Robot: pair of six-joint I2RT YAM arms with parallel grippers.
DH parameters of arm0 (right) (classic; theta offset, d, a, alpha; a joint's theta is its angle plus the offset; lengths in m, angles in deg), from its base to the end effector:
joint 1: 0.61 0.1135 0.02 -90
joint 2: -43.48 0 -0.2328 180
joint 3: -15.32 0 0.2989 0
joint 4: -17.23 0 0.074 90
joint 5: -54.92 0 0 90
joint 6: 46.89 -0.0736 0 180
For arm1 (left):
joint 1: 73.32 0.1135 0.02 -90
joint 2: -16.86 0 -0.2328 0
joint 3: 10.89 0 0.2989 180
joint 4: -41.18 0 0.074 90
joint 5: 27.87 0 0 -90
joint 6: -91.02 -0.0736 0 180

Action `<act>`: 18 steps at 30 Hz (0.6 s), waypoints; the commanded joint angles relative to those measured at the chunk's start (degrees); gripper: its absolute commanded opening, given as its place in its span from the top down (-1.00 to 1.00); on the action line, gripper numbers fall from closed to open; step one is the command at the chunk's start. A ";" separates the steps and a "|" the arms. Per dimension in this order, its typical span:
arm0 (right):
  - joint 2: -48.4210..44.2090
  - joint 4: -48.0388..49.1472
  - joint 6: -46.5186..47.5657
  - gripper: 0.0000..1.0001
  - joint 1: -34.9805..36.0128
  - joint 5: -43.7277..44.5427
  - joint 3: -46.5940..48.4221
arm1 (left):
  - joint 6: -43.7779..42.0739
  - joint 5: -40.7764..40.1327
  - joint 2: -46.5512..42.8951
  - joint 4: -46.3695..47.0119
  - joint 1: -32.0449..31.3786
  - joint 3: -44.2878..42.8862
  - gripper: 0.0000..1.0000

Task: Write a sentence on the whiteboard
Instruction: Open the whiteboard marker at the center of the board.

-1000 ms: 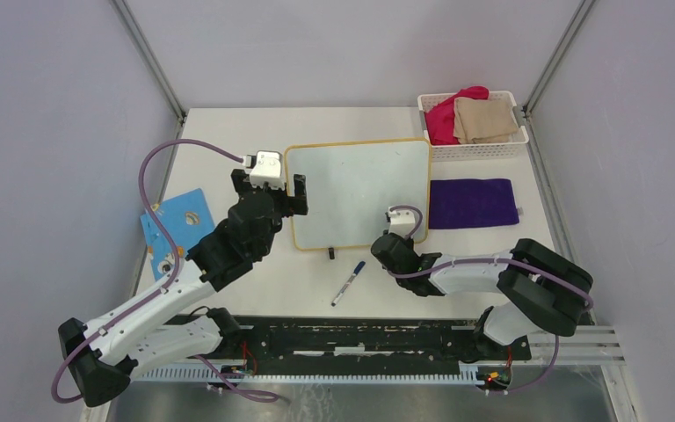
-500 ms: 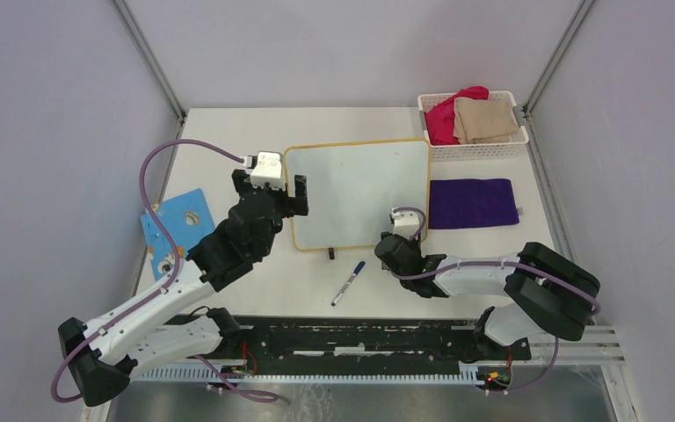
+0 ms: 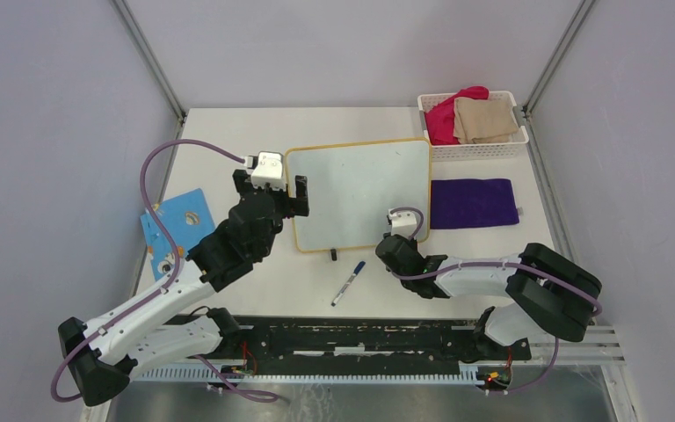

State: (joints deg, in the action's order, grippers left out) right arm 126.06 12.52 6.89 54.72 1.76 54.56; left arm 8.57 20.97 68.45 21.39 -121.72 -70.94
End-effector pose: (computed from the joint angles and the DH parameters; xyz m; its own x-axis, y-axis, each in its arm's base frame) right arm 0.2048 0.2185 0.0404 -0.5955 -0.0297 -0.8028 -0.0971 0.9947 0.0352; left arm 0.2340 -0.1906 0.3145 -0.1470 0.0166 -0.9890 0.1162 0.9932 -0.0006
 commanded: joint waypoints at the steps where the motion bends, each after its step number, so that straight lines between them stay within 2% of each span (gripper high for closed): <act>1: 0.47 -2.26 2.00 0.26 -0.79 -0.14 0.14 | -1.48 0.56 -0.70 1.31 -0.37 -1.01 -0.99; 8: -9.68 -3.12 4.26 -0.09 0.26 -3.79 -2.41 | -1.54 0.79 -0.91 1.22 -0.70 -1.01 -0.99; 13: -18.66 -10.85 6.71 -0.14 5.73 -3.42 -1.08 | -1.60 1.32 -1.68 1.40 -0.90 -0.97 -0.99; 18: -17.73 -13.26 3.81 -0.13 13.73 -4.29 1.79 | -1.76 1.29 -2.20 1.67 -0.99 -0.80 -0.99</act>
State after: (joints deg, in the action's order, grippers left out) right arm 106.90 2.64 12.09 63.90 -1.93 52.72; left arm 8.55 22.17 67.64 21.26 -122.35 -70.94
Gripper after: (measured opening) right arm 0.570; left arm 0.994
